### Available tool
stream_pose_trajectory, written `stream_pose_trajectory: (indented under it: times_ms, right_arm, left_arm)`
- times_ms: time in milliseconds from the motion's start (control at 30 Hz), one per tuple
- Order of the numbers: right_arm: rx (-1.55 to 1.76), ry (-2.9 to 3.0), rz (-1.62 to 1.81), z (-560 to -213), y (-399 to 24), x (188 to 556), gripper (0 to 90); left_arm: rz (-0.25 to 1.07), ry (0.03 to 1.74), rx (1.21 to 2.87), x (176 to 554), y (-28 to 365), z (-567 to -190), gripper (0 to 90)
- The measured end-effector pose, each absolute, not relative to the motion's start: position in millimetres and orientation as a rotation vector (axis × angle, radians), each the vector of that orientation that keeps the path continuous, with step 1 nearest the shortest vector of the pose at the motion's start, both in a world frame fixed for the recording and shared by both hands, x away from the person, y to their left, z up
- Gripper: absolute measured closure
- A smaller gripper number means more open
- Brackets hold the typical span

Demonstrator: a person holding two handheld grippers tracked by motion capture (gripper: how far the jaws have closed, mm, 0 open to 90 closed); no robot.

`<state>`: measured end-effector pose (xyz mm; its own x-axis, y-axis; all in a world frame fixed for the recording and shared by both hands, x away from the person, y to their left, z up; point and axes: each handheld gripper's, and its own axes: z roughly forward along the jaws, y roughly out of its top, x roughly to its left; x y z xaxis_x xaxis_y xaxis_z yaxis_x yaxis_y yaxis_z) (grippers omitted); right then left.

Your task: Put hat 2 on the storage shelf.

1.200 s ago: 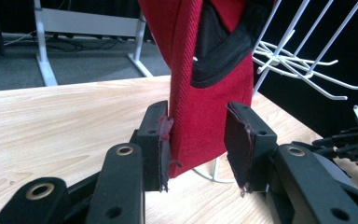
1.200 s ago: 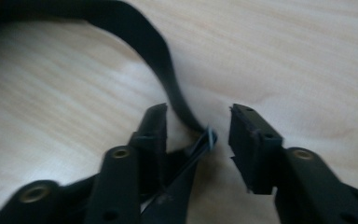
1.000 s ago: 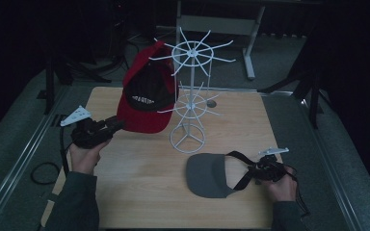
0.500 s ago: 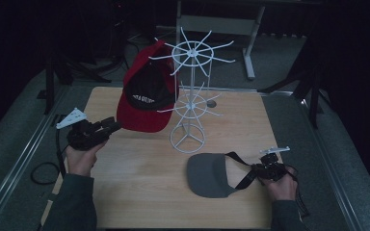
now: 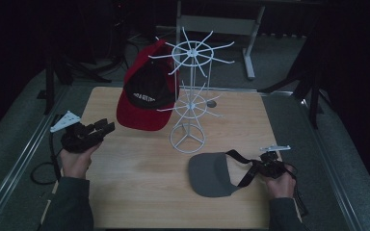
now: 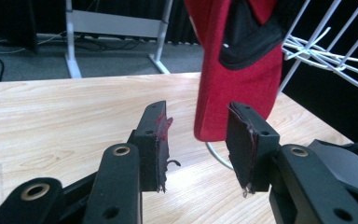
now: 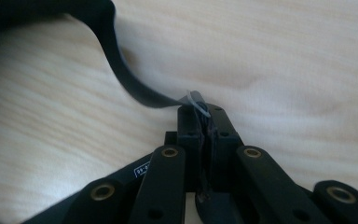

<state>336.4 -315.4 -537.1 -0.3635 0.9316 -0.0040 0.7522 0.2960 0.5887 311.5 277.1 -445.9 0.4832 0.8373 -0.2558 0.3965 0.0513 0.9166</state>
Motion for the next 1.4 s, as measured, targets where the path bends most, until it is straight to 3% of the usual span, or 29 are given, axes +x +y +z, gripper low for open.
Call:
stream_pose_trajectory:
  times_ms: [1400]
  right_arm:
    - [1.186,2.017,1.010,-468,-284,374,86.3]
  left_arm:
    - [0.480,1.188,1.624,316,266,-495,55.8]
